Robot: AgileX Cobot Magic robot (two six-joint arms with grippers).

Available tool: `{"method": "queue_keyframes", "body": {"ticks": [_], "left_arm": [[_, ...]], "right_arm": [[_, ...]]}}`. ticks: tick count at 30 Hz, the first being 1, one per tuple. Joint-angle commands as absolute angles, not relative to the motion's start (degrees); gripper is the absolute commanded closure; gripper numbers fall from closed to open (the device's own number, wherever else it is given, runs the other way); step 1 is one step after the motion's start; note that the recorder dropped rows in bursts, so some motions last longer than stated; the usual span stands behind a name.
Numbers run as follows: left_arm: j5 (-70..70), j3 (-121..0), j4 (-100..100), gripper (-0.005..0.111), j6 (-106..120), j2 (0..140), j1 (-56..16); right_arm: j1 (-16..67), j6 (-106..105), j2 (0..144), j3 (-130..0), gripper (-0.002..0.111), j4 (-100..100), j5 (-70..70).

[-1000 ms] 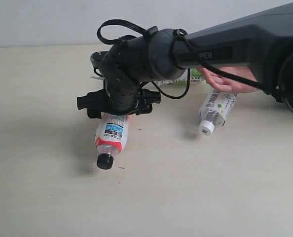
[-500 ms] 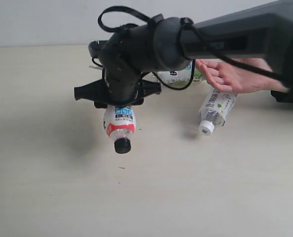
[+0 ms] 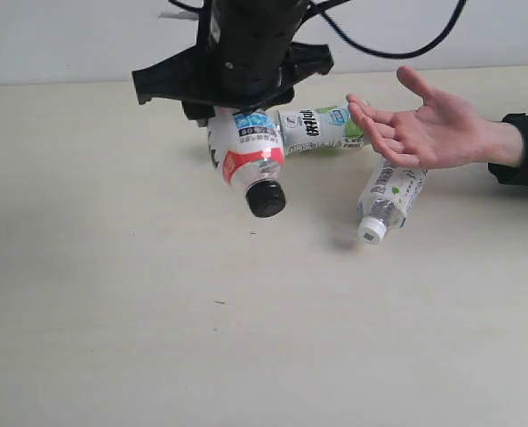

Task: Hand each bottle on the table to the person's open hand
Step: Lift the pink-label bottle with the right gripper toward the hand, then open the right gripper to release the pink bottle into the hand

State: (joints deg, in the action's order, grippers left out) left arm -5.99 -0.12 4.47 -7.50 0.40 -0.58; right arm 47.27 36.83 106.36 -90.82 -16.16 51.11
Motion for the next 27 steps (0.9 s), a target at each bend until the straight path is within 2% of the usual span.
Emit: {"method": "queue_keyframes", "body": {"ticks": [1,8,12,16,19,27], "left_arm": [[-5.9,0.0,4.7,0.101,-7.4,0.0,-0.5],[-5.9,0.0,4.7,0.101,-7.4,0.0,-0.5],[-5.9,0.0,4.7,0.101,-7.4,0.0,-0.5],[-5.9,0.0,4.7,0.101,-7.4,0.0,-0.5],[-5.9,0.0,4.7,0.101,-7.4,0.0,-0.5],[-5.9,0.0,4.7,0.101,-7.4,0.0,-0.5]], "right_arm": [[47.2,32.7,100.8,-91.2,0.108,-17.1,56.7],[45.1,27.2,90.1,-91.1,0.108,-19.2,68.0],[41.6,26.6,83.7,-86.6,0.108,-19.6,69.1],[34.4,25.9,78.2,-75.8,0.108,-19.9,65.6],[28.3,21.2,77.2,-67.6,0.108,-14.4,58.0],[22.7,19.4,81.2,-65.7,0.108,-14.2,50.6]]}}
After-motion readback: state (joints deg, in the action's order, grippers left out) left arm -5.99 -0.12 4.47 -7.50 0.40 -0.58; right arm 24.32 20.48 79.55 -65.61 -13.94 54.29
